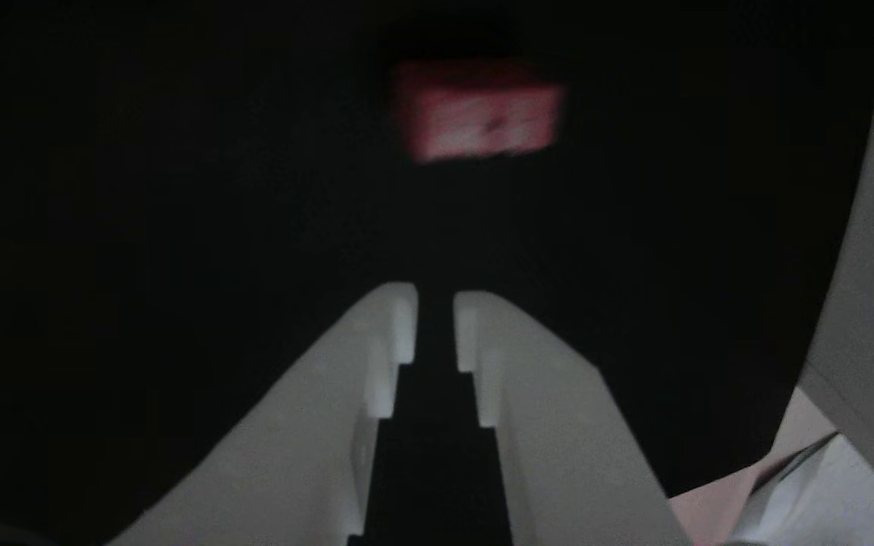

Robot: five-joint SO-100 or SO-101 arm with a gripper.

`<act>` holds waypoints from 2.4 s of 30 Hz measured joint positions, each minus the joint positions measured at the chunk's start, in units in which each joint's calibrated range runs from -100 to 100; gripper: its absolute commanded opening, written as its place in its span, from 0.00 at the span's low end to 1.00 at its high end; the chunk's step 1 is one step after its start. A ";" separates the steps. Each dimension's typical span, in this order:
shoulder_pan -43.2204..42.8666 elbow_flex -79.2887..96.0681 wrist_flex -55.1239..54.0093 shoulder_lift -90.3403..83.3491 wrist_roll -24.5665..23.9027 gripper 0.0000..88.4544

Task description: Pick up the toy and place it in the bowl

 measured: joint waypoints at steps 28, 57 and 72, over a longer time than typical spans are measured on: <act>-0.17 -38.07 6.84 35.72 -0.10 0.03; -0.08 -38.64 11.73 35.72 -0.93 0.03; 0.50 -40.25 12.07 35.72 -36.96 0.03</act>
